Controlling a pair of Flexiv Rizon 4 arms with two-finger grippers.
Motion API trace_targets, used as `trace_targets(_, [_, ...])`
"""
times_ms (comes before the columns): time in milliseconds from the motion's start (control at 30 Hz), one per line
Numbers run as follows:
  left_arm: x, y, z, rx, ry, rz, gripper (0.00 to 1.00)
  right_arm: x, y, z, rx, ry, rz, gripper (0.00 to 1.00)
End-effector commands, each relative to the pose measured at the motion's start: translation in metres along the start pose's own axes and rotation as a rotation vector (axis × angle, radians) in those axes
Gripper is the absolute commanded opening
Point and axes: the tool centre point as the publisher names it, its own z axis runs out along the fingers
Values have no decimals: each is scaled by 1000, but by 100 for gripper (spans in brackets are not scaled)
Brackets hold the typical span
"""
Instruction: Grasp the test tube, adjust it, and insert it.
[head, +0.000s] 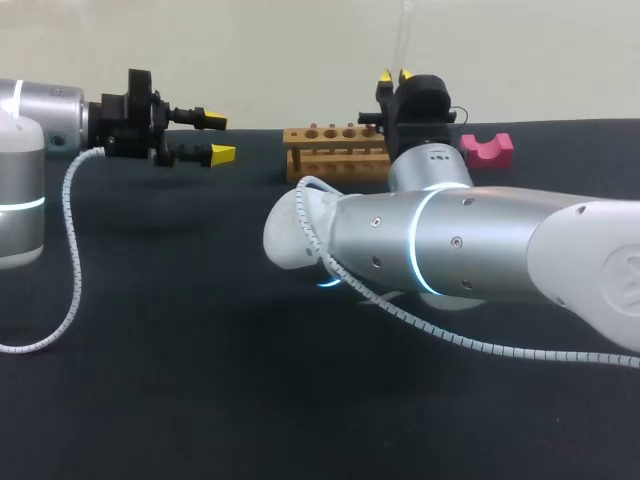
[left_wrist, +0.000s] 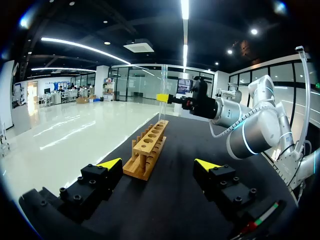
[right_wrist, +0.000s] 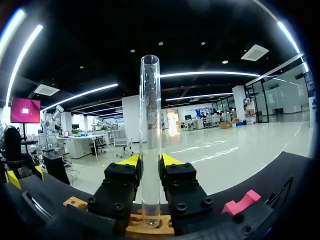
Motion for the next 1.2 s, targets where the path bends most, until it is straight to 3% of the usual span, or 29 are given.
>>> trace_targets(33, [1,-1,0,-3,-4,3,100,3,-3,3,-2,-3,0,0])
trace_targets(1200, [1,-1,0,-3,-4,3,100,38,-1,2,-12,52,23,0])
